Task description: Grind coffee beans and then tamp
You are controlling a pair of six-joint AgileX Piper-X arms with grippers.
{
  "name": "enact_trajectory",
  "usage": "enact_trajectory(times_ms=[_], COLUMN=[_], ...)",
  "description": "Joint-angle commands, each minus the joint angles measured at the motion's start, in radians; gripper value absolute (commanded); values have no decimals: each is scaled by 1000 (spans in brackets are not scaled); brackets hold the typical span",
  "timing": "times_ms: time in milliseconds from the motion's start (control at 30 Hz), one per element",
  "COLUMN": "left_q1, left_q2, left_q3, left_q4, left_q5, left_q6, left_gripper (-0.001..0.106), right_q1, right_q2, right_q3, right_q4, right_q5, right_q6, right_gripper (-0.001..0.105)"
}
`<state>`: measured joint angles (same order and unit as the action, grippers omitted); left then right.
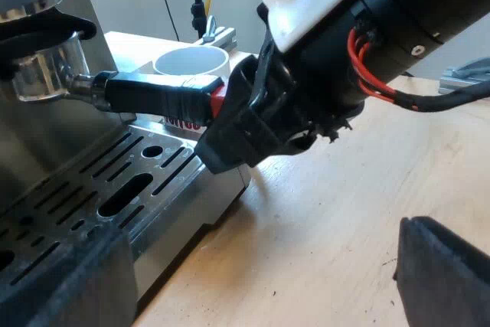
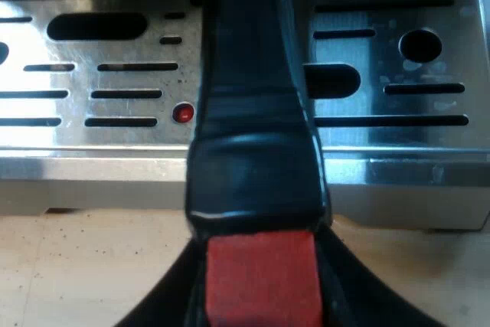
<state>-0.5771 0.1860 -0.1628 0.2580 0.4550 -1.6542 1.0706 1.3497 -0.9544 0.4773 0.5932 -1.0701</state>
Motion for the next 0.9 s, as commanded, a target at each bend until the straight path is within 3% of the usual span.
enact_trajectory(times_ms=[33, 567, 900], left_q1=[-5, -5, -5], left_q2=[-2, -2, -4], left_q3=[-2, -7, -199], left_q4=[-16, -14, 371], left_q5=[-1, -1, -16], left_q6=[0, 0, 0], left_gripper=[71, 71, 75], right_q1=[44, 151, 244], right_q2=[-18, -18, -98], right_q3=[7, 7, 7], right_q4=[87, 88, 252], right_q5=[31, 134, 137], right_q6=[68, 108, 100], right_gripper=[0, 0, 0])
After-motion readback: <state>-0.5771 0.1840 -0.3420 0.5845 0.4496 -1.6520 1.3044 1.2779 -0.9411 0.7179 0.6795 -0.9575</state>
